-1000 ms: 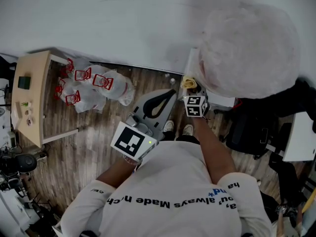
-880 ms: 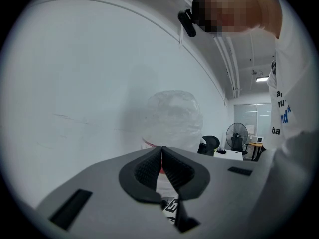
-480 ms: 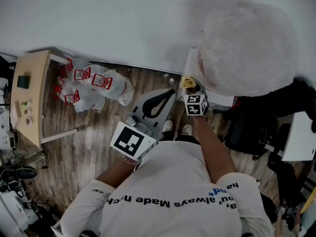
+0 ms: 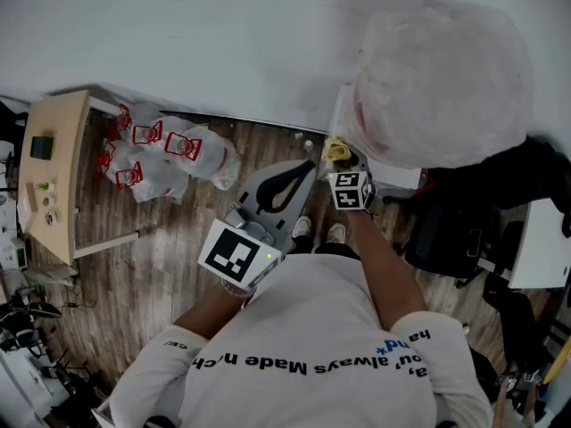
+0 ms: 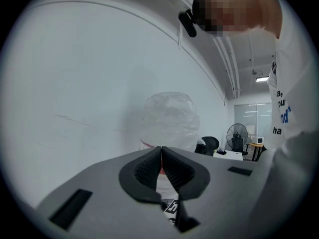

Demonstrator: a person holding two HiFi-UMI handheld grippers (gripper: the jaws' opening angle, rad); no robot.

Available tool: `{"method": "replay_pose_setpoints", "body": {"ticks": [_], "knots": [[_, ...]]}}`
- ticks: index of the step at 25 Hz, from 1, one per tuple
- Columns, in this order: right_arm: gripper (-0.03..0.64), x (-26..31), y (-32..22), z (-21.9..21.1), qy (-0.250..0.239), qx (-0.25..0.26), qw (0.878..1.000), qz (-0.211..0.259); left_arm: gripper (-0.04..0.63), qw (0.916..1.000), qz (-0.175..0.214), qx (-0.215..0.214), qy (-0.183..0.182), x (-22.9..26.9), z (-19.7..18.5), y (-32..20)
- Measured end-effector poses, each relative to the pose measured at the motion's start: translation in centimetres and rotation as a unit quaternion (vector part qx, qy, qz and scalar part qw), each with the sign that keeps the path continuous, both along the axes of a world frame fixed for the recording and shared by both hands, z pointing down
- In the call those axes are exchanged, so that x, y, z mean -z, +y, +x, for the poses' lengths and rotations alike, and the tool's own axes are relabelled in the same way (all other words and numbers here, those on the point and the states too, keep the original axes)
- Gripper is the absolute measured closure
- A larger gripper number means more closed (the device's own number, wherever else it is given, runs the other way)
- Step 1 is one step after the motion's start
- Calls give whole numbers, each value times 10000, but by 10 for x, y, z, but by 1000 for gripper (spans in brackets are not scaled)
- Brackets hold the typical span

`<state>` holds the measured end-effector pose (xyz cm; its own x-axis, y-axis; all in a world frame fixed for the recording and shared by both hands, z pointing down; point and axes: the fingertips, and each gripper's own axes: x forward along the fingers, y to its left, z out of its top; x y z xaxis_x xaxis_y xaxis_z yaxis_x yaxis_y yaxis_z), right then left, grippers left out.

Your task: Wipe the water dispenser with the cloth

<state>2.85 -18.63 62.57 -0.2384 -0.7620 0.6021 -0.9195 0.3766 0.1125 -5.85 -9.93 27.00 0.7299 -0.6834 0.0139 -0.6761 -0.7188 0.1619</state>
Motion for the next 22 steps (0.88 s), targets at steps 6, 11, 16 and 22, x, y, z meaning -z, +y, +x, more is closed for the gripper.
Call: {"method": "replay_pose_setpoints", "body": {"ticks": [6, 11, 16, 22], "knots": [[555, -2, 7, -1, -7, 58, 10000, -16, 575, 10000, 15, 10, 17, 0, 3, 1], [555, -2, 16, -4, 12, 115, 9999, -2, 575, 10000, 15, 5, 26, 0, 2, 4], [555, -4, 23, -5, -1, 180, 9998, -3, 575, 10000, 19, -8, 20, 0, 5, 4], [555, -3, 33, -8, -10, 205, 9998, 14, 575, 10000, 23, -4, 32, 0, 4, 4]]}}
